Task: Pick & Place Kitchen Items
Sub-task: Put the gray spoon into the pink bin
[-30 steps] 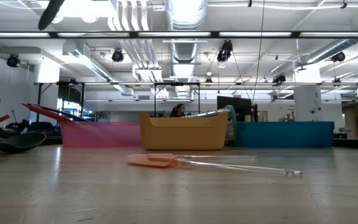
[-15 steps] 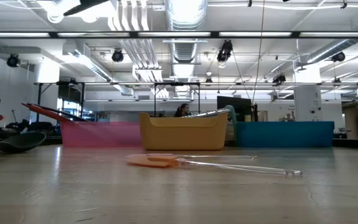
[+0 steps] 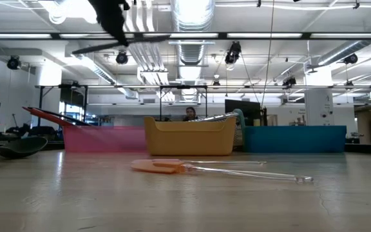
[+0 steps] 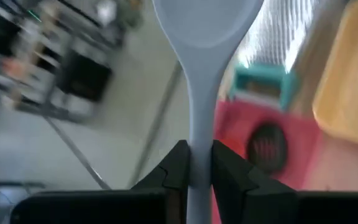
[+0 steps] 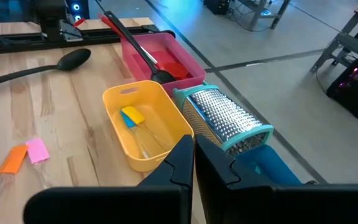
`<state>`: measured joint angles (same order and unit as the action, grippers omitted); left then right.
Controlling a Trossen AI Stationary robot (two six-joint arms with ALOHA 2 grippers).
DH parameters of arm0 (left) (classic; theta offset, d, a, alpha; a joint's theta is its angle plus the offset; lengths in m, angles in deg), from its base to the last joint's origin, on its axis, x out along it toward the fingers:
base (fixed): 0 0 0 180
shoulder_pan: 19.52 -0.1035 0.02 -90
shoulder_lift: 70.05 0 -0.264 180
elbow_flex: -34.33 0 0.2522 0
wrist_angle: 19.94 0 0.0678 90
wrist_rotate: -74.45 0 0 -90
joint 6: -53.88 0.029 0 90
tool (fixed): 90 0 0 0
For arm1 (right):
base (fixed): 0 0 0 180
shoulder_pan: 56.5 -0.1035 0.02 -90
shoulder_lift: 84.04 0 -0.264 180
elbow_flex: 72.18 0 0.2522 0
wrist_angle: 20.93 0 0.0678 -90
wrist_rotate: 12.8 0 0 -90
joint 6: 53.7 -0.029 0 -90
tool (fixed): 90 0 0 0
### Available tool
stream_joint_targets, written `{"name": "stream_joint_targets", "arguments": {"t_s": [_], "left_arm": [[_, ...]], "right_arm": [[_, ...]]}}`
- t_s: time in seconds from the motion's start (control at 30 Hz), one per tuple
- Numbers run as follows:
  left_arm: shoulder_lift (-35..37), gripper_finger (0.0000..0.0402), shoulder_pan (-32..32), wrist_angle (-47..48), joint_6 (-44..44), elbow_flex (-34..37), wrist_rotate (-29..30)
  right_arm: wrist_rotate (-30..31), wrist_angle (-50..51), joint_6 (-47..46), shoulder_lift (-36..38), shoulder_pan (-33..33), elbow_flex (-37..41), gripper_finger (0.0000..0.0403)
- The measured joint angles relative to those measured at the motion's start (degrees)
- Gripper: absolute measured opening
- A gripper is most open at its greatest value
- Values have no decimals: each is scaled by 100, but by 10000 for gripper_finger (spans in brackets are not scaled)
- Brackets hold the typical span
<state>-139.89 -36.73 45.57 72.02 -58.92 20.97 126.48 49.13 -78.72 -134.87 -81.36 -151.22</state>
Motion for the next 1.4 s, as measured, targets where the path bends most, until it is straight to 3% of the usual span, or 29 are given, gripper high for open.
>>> {"name": "stream_joint_targets", "arguments": {"t_s": [0.1,0.4,0.53,0.8,1.4], "left_arm": [[-110,48,-554,578,-49,2,-447],[-877,48,-1405,1280,-476,4,-844],[-1412,48,-1592,1292,-447,4,-1181],[-2410,48,-1987,1634,-501,11,-1197],[-3099,48,-2295,1581,-816,11,-1636]], "right_arm": [[0,0,19,7,0,0,8],[0,-2,61,8,0,0,8],[0,0,61,7,0,0,8],[-8,13,61,7,0,0,8],[-26,28,61,7,0,57,8]]}}
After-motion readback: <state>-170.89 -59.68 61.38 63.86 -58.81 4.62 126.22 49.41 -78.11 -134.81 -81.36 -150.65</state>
